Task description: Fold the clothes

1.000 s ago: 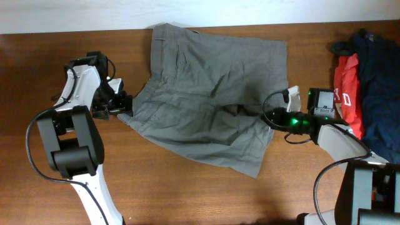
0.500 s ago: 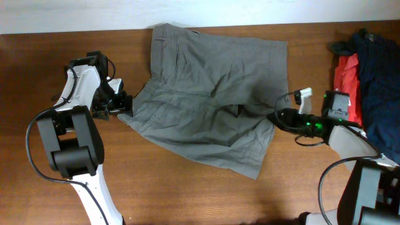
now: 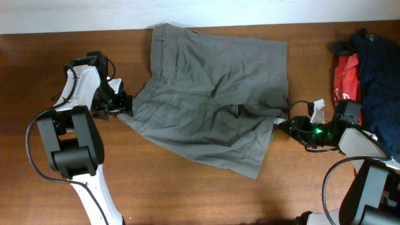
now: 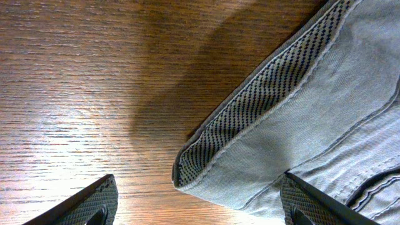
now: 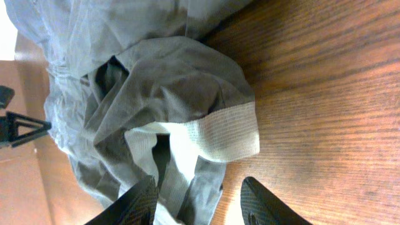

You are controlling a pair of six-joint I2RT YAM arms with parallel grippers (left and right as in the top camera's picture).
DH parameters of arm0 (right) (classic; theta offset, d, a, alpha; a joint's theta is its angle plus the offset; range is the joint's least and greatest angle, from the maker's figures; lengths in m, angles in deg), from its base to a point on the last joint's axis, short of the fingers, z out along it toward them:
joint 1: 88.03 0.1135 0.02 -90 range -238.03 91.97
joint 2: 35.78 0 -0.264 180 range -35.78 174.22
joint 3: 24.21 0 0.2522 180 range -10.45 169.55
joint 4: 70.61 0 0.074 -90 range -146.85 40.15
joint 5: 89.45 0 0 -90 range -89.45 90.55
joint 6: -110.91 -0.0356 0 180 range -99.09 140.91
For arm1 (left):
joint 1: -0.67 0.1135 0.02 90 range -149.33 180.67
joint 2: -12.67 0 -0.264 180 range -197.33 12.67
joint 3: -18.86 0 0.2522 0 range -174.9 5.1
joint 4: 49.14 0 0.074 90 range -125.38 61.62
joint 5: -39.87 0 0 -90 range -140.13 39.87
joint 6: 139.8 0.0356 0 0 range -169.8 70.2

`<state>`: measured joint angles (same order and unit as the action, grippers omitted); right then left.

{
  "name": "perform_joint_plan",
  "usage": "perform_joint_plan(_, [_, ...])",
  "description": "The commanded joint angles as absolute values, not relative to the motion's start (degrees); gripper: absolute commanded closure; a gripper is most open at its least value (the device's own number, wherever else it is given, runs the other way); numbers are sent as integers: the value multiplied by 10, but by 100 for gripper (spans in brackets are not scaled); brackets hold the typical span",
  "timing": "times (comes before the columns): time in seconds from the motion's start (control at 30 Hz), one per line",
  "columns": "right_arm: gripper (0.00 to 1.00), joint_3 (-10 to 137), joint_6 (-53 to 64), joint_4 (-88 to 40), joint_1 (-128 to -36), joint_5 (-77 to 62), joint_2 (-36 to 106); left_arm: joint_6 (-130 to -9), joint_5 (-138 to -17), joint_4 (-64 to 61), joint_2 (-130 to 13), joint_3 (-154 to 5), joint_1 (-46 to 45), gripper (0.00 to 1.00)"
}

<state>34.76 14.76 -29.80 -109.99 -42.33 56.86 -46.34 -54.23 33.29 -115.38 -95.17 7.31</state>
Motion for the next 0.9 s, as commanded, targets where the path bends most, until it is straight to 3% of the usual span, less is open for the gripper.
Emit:
perform_joint_plan(0.0, [52,324,107,-331,-1093,-412,580,-454,-546,332,-1159,-950,77,17])
perform_joint_plan(0.6, [58,285,24,-519,-1094,-541,594,-454,-546,333,-1159,-950,77,17])
perform_joint_plan(0.73, [70,285,24,-533,-1094,-538,594,-454,-546,333,-1159,-950,77,18])
perform_joint_plan(0.87, [96,285,24,-532,-1094,-539,594,-454,-546,333,-1159,-950,77,17])
